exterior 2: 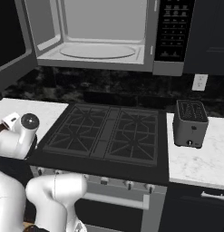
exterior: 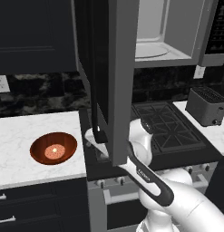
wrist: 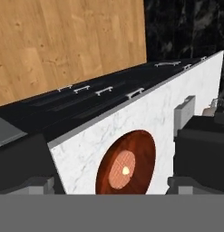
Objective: Open the microwave, place the bowl with waffle inside the microwave, then close the microwave door and turn it on.
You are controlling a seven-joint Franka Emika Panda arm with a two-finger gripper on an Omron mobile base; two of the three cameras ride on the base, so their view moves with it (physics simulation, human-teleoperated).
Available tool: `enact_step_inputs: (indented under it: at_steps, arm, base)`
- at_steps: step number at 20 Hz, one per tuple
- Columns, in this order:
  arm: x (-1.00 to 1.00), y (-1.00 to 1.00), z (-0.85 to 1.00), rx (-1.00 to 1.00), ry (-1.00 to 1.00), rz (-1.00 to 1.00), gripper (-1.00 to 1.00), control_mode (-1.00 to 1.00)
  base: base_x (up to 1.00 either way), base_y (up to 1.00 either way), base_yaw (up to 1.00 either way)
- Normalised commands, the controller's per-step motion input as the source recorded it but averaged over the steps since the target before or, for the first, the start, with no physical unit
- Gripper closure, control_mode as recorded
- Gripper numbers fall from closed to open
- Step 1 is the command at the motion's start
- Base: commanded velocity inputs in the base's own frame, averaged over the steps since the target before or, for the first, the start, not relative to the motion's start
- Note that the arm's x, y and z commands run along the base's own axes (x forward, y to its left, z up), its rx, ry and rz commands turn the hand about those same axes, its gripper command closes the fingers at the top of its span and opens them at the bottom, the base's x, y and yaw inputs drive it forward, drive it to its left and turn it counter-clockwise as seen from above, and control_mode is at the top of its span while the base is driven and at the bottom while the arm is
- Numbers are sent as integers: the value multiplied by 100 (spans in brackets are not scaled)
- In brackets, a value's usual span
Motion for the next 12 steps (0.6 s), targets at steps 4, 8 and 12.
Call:
enact_step_inputs:
  at_steps: [4, 8, 12]
  arm:
    - [18, 27, -14, 0, 1, 0, -100, -100]
    - [18, 26, -14, 0, 2, 0, -100, -100]
    - [23, 26, -14, 0, 4, 0, -100, -100]
  base:
    - [0, 0, 0]
    - [0, 0, 0]
    - [0, 0, 0]
